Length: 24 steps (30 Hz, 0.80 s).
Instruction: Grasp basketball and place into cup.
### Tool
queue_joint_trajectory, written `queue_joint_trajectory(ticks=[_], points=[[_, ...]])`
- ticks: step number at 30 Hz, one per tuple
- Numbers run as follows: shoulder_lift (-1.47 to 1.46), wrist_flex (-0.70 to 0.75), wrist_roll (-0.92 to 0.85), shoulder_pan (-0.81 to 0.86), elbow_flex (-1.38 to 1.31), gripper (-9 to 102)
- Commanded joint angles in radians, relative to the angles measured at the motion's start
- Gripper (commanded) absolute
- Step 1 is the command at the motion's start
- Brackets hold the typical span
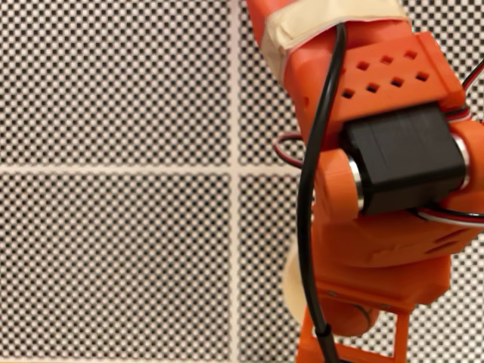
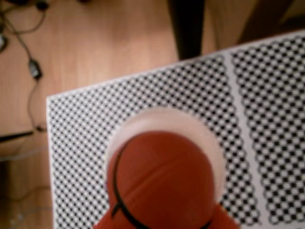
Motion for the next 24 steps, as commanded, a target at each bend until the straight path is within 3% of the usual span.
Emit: queue_joint_trajectory(ticks=[1,9,16,21,24], points=[[-0.003,0.003,-0.005,-0.017,-0.067,21],[-0.094,0.003,0.011,-0.037,-0.198,39],[-0.166,0.009,0.014,-0.04,-0.301,46],[-0.249,0.086,0.021,-0.04,-0.469,42],[-0.321,0.173,0.025,-0.032,-0.629,30]])
